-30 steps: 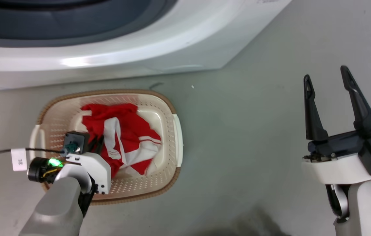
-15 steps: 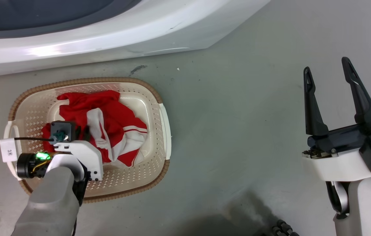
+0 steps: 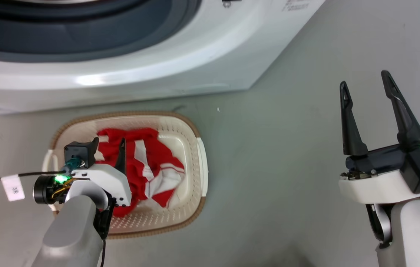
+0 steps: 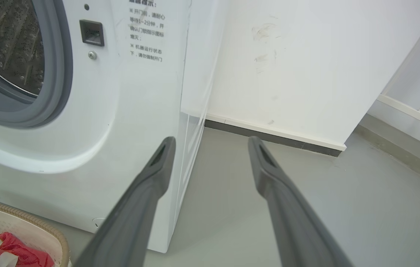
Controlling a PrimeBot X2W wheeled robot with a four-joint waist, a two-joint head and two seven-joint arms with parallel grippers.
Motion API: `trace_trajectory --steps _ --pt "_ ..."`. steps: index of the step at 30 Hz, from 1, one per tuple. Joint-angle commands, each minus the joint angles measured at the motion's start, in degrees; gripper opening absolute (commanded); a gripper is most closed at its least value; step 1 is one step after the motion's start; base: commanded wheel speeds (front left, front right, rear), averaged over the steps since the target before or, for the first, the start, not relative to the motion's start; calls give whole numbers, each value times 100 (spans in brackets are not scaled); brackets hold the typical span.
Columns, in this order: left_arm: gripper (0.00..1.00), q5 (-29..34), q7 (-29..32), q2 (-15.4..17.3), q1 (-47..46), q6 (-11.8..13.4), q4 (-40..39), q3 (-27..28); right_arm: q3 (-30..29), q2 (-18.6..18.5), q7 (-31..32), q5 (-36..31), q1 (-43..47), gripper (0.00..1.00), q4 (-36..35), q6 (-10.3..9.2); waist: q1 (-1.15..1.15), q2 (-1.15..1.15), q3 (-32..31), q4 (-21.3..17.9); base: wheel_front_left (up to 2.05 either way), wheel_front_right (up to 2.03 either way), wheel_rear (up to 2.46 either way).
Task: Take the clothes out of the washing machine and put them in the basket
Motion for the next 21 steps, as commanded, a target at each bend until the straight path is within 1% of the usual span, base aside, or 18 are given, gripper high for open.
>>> trace_trajectory --steps 1,2,4,7,11,18,21 --pt "100 58 -14 -25 157 -4 -163 91 -22 4 -12 18 41 100 39 -6 0 0 -404 127 0 0 0" --pt "100 99 -14 -25 258 -1 -369 199 -33 5 -12 42 81 100 69 -6 0 0 -535 148 0 0 0" --pt "100 326 -15 30 438 106 -810 357 -75 4 -12 76 157 100 118 -6 0 0 -791 201 0 0 0" --pt "100 448 -14 -67 777 121 -1484 730 -129 4 -12 98 267 100 203 -6 0 0 -1144 290 0 0 0" --pt "100 661 -15 -201 1123 6 -2374 1124 -191 5 -12 108 429 100 294 -6 0 0 -1557 407 0 0 0" --pt "100 999 -15 -579 1887 -194 -3831 1704 -316 5 -12 186 727 100 388 -6 0 0 -2175 554 0 0 0" --pt "100 1199 -15 -721 2279 -202 -4324 1830 -343 5 -12 231 900 100 416 -6 0 0 -2421 583 0 0 0"
